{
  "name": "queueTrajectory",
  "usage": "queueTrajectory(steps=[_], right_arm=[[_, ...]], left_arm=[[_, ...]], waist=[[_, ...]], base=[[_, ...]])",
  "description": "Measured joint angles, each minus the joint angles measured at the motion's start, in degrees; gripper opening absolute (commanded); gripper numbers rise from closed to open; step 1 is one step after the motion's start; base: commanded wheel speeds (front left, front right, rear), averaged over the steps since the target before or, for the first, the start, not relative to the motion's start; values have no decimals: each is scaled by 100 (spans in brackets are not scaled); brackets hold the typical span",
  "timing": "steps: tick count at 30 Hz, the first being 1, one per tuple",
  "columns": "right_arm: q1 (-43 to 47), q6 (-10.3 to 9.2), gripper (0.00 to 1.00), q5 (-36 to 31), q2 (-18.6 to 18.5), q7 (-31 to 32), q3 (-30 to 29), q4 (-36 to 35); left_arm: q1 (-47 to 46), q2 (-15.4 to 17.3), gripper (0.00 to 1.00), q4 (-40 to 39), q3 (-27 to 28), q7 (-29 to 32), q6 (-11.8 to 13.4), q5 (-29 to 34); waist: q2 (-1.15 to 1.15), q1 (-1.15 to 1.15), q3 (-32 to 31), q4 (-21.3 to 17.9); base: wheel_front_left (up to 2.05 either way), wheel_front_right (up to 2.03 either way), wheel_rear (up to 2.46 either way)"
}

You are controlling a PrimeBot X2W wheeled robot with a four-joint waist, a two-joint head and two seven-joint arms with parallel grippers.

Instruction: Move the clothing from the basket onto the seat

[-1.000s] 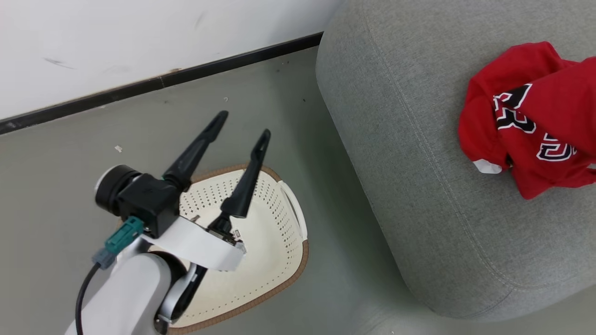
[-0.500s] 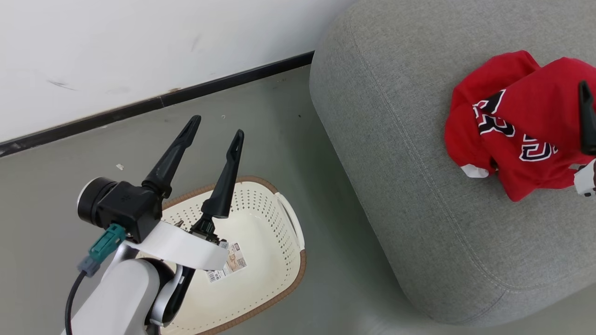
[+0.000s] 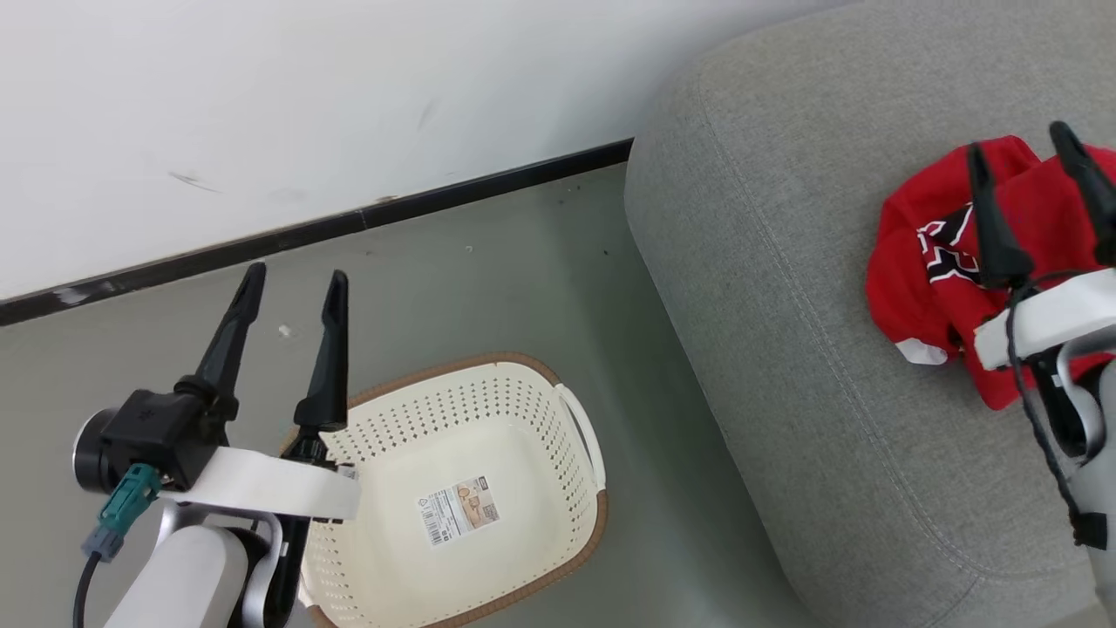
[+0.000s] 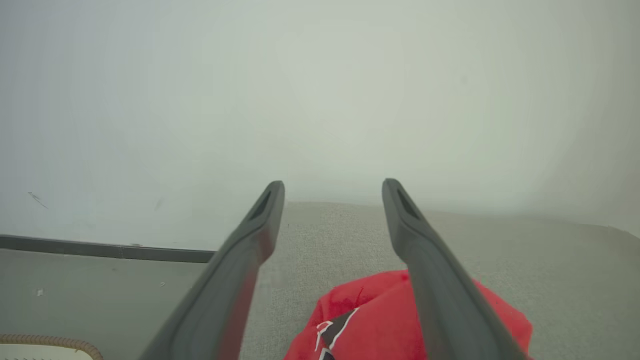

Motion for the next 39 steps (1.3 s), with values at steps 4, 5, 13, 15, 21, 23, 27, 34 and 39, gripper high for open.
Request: queueTrajectory(steps=[4, 5, 13, 15, 21, 23, 27, 34, 39], right_arm=[[3, 0, 100, -2, 165, 0, 171, -58], [9, 1, 100, -2, 227, 0, 219, -68], [269, 0, 100, -4, 670, 0, 589, -229], [350, 1, 100, -41, 775, 0, 625, -265], [687, 0, 100, -44, 1024, 0, 832, -247], [828, 0, 100, -48, 1014, 0, 804, -241], [1046, 0, 100, -53, 1016, 0, 795, -238], [1579, 0, 100, -105, 1068, 1, 614, -259], [1937, 0, 100, -109, 1109, 1, 345, -372]], left_arm=[[209, 13, 100, 87, 145, -37, 131, 1], [272, 13, 100, 118, 177, -38, 175, 1], [696, -38, 100, 230, 425, -113, 380, -43], [776, -67, 100, 232, 494, -145, 408, -56], [1035, -158, 100, 322, 568, -146, 477, -99], [1106, -159, 100, 369, 573, -147, 477, -99], [1217, -166, 100, 423, 578, -165, 477, -99], [1273, -187, 100, 509, 490, -189, 470, -88], [1354, -201, 100, 595, 413, -189, 419, -82]], waist=[[0, 0, -92, 115], [0, 0, -124, 155], [0, 0, -389, 501], [0, 0, -458, 591], [0, 0, -670, 857], [0, 0, -744, 940], [0, 0, -889, 1098], [0, 0, -1140, 1335], [0, 0, -1311, 1463]], base=[[0, 0, 0], [0, 0, 0], [0, 0, 0], [0, 0, 0], [0, 0, 0], [0, 0, 0], [0, 0, 0], [0, 0, 0], [0, 0, 0]])
